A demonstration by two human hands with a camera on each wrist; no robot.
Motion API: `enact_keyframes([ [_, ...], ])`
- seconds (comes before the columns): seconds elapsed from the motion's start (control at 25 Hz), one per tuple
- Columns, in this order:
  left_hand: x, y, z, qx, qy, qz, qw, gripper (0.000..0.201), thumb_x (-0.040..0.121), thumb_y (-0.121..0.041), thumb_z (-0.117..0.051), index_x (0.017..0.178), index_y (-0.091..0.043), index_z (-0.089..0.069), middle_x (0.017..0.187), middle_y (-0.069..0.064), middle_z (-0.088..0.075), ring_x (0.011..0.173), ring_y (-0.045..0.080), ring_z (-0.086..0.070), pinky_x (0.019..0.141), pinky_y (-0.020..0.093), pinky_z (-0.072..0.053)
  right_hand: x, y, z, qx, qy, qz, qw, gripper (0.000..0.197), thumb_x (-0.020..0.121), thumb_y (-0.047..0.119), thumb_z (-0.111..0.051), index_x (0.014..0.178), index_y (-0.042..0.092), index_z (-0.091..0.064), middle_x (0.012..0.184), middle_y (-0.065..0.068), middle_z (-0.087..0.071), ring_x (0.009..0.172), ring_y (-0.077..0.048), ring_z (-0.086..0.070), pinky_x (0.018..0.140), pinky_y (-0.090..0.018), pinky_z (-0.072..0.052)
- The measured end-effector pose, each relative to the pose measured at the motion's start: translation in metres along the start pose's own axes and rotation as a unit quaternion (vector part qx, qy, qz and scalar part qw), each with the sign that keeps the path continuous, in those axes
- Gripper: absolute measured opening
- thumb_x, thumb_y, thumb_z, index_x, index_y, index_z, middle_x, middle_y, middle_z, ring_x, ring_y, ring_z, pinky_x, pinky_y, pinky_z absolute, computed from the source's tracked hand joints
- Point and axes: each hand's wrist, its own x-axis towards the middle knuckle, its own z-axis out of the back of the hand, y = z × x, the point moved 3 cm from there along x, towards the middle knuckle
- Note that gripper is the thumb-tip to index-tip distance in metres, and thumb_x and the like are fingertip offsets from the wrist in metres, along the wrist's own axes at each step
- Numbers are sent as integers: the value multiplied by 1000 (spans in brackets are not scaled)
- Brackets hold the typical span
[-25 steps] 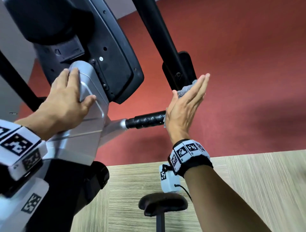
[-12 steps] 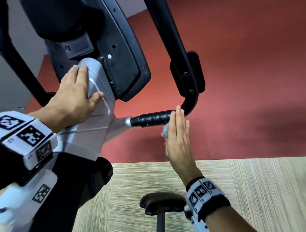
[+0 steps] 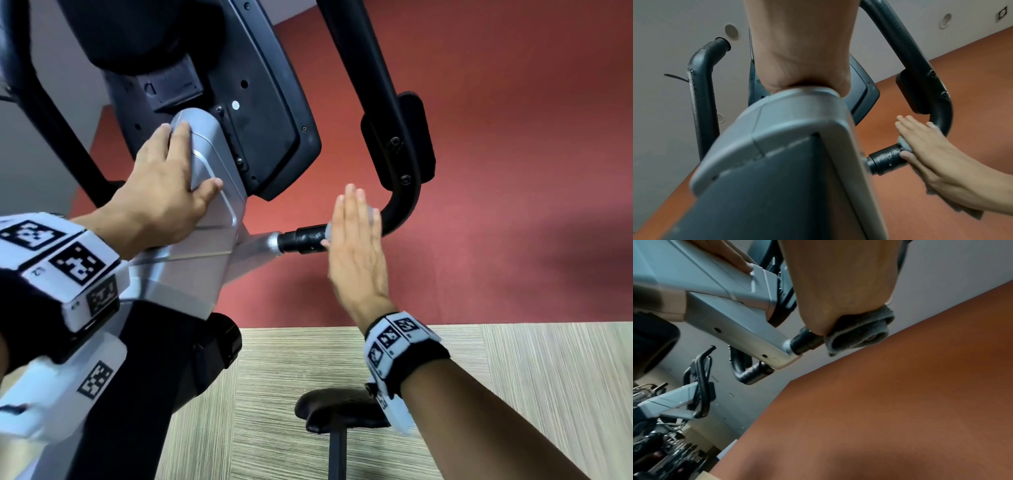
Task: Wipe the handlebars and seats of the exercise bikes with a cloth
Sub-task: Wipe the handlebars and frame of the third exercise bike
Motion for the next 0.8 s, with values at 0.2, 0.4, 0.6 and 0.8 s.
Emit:
enact_keyframes([
  [0.2,1,-1,1,0,14,2,1000,86,101,-37,-58,163,-9,-4,169,18,-2,157,31,-1,128,39,-4,-6,-5,1,-50,21,22,998,65,98,0,-22,160,-3,-6,170,-21,2,158,-32,2,127,-43,7],
  [0.4,1,0,-1,6,13,-7,1000,86,101,-37,-57,162,-8,-4,168,19,-3,156,33,-2,127,41,-5,-10,22,-5,-79,20,76,994,64,104,11,-24,159,-5,4,168,-24,7,157,-35,4,127,-46,5],
  [0.6,4,1,0,4,27,-7,1000,86,101,-37,-57,162,-8,-3,168,19,-1,156,33,0,128,41,-4,-13,11,-2,-54,30,-29,998,66,104,16,-24,160,-3,5,169,-21,8,158,-33,6,128,-47,1],
  [0.8,6,2,0,-2,33,-7,999,88,101,-38,-58,162,-9,-2,168,18,-1,156,32,0,128,41,-5,-7,22,-17,-91,42,122,987,67,112,39,-23,161,1,-1,171,-17,-2,158,-29,-1,128,-45,5],
])
